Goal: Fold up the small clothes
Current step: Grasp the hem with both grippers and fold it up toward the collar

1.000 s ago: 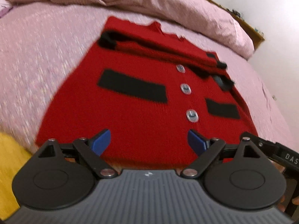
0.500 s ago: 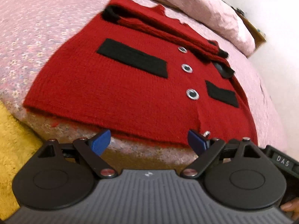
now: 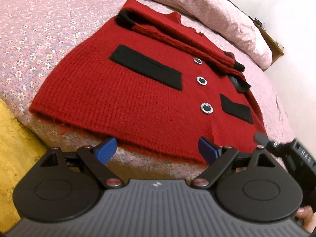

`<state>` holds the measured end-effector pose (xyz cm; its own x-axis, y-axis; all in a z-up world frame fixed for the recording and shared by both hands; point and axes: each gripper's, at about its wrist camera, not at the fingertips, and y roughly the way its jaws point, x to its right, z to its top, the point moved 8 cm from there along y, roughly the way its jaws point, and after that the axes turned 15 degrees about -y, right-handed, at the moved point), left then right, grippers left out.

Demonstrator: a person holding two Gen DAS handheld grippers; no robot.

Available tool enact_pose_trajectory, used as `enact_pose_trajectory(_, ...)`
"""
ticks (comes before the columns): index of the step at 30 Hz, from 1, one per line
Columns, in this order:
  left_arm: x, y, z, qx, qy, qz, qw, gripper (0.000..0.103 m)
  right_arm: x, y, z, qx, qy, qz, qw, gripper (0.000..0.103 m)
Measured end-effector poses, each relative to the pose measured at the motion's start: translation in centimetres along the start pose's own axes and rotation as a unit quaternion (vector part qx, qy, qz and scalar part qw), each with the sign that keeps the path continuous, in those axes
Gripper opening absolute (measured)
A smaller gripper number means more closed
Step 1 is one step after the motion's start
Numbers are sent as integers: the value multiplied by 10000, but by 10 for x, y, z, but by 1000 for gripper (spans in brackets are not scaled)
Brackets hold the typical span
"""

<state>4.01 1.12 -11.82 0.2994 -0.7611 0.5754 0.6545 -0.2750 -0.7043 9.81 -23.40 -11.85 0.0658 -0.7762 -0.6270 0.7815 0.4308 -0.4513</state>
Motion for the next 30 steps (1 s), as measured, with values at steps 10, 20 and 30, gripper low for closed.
enact_pose_trajectory(10, 7, 4, -11, -121, -59, -282, 9995, 92, -7, 4, 20, 346, 4, 196, 9992, 70)
enact_pose_trajectory(20, 13, 11, -21, -284, -181, -534, 9980, 92, -14, 20, 38, 310, -231, 107, 9992, 19)
enact_pose_trajectory(30, 9, 9, -1, 133, -899, -1036, 9905, 92, -22, 14, 47, 489, -286, 289, 9980, 17)
